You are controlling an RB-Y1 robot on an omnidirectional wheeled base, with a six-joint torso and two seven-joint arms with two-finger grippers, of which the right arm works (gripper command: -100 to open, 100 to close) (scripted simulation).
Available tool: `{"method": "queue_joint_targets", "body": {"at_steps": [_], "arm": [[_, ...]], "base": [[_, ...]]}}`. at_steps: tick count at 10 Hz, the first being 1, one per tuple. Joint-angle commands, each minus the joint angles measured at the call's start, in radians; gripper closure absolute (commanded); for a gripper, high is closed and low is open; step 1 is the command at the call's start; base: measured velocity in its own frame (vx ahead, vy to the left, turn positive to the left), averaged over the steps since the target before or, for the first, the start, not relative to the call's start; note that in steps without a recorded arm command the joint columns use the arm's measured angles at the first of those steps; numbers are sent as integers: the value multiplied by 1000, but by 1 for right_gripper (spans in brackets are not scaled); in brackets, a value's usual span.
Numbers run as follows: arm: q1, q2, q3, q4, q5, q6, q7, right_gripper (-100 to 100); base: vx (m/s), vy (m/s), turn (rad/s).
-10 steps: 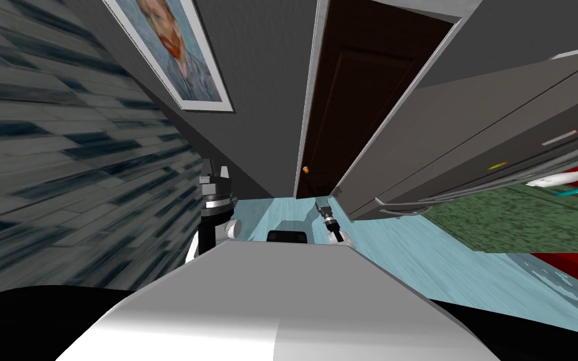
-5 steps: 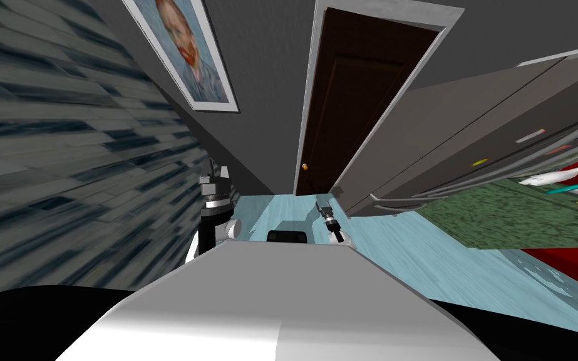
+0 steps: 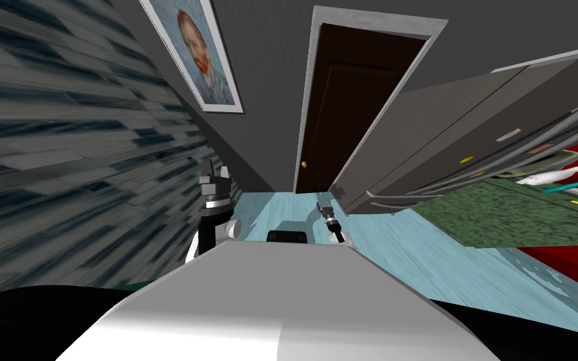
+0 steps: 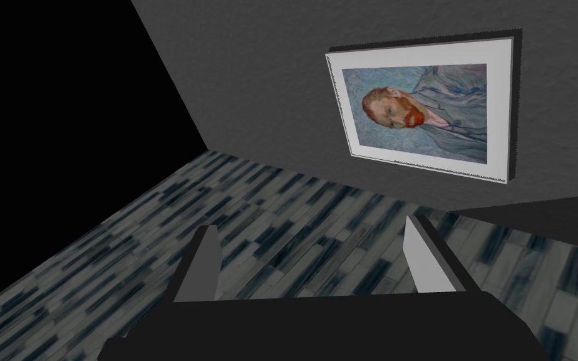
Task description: Pull the door open
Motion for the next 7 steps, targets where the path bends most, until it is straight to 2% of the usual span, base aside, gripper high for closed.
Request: {"method": "queue_joint_targets", "body": {"at_steps": [1,3,7], "arm": [[3,1,-7,-5,4,1,-2,-100],[4,2,-19,-4,10,-1,-4,-100],[7,5,-50,-4,25,-5,-10,-100]], "base": [[-177,-37,32],[-170,-44,42],[-164,-78,57]]}}
